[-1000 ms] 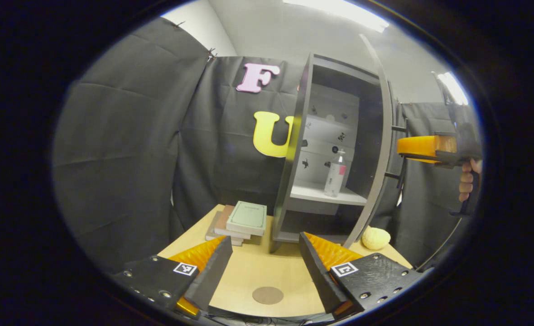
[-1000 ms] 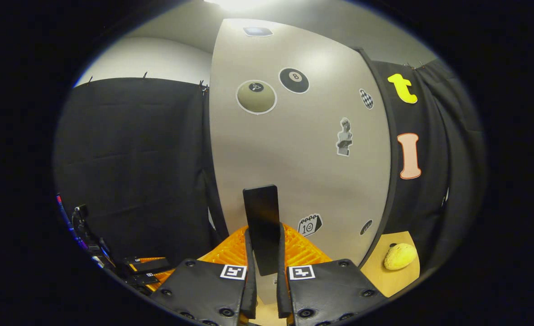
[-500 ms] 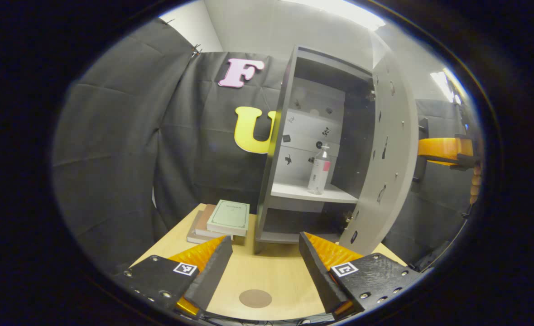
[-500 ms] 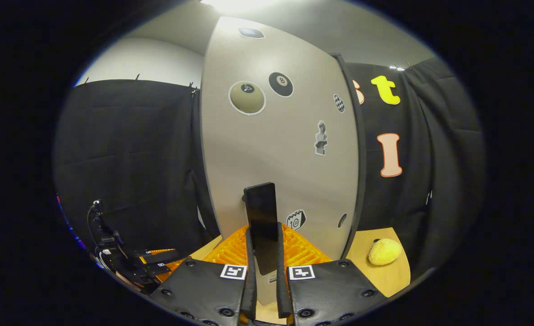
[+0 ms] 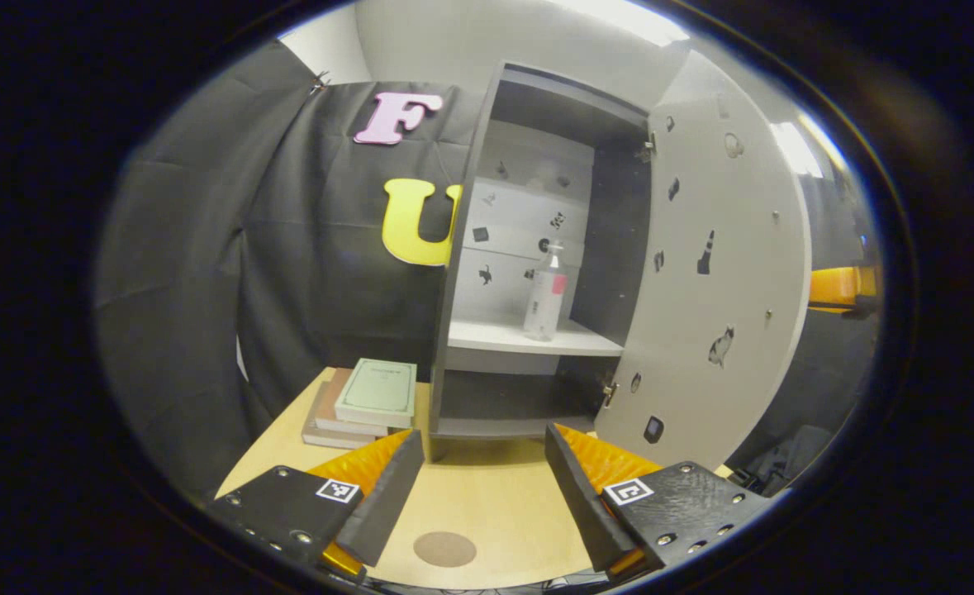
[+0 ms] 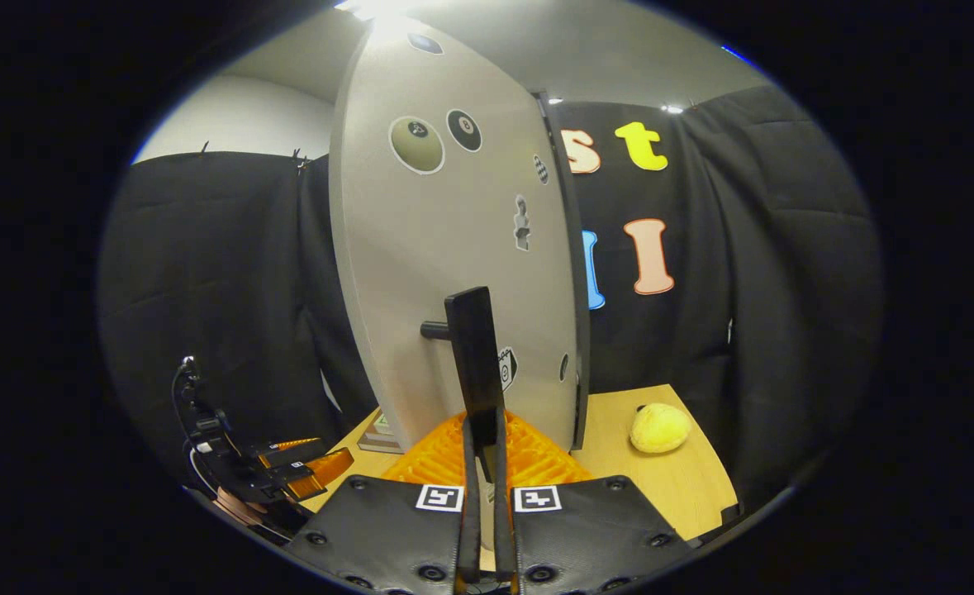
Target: Open the cabinet door with the right hand, grasp the bottle in the cabinet with the left hand and place it on the coaster, then close the cabinet door with the right hand.
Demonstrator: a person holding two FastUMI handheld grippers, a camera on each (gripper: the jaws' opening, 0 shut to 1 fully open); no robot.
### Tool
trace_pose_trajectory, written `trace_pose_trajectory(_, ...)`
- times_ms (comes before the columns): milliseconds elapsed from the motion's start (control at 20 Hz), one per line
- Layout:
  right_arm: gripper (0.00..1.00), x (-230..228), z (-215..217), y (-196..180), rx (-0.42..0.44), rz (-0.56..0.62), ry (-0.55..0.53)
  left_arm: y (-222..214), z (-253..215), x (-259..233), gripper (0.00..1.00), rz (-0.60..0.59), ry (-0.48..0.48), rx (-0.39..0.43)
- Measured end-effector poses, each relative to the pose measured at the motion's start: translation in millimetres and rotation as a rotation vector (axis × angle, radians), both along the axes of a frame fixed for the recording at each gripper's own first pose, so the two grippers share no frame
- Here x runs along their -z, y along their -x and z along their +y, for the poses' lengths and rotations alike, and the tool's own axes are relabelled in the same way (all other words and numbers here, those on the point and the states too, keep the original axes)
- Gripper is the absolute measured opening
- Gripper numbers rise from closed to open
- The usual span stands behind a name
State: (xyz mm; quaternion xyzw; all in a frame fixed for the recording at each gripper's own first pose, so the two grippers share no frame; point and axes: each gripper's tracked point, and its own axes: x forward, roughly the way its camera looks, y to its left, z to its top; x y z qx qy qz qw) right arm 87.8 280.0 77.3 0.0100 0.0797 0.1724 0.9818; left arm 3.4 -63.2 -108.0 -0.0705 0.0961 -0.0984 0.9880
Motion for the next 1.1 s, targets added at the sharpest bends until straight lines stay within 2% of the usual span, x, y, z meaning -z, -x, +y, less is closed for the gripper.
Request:
trace_pose_trajectory(50,0.08,0,-4,1,0.012,-0.003,0.012,-1,-4,1,0.92,0.002,-0.002,0.016)
trace_pose_trajectory(200,0.04,-1,-22,-4,0.088,-0.016,0.039,-12,-26,4,0.92,0.01,-0.012,0.064)
trace_pose_trajectory(300,0.04,-1,-32,-5,0.137,-0.018,0.049,-15,-35,4,0.88,0.011,-0.019,0.088)
trace_pose_trajectory(350,0.0,-1,-37,-5,0.164,-0.023,0.044,-17,-40,5,0.88,0.014,-0.018,0.103)
trace_pose_trajectory(450,0.0,-5,-43,-12,0.226,-0.054,0.035,-20,-49,6,0.92,0.016,-0.022,0.13)
trace_pose_trajectory(500,0.04,-7,-49,-14,0.257,-0.068,0.039,-22,-53,8,0.92,0.019,-0.027,0.142)
trace_pose_trajectory(600,0.04,-8,-57,-15,0.302,-0.08,0.032,-26,-57,12,0.88,0.026,-0.034,0.154)
trace_pose_trajectory(700,0.06,-8,-50,-16,0.291,-0.081,0.013,-31,-62,15,0.92,0.036,-0.023,0.166)
trace_pose_trajectory(750,0.04,-8,-47,-15,0.28,-0.09,0.012,-31,-63,16,0.92,0.039,-0.018,0.171)
trace_pose_trajectory(800,0.07,-9,-50,-17,0.276,-0.095,0.016,-31,-64,15,0.92,0.04,-0.015,0.176)
trace_pose_trajectory(850,0.04,-10,-52,-17,0.28,-0.099,0.015,-32,-64,14,0.88,0.04,-0.014,0.179)
trace_pose_trajectory(900,0.07,-10,-53,-18,0.298,-0.097,0.01,-34,-64,15,0.92,0.041,-0.015,0.182)
trace_pose_trajectory(1000,0.04,-8,-53,-14,0.327,-0.095,-0.003,-39,-64,14,0.92,0.033,-0.011,0.189)
trace_pose_trajectory(1100,0.0,-6,-52,-8,0.315,-0.093,-0.015,-47,-63,17,0.88,0.029,-0.026,0.193)
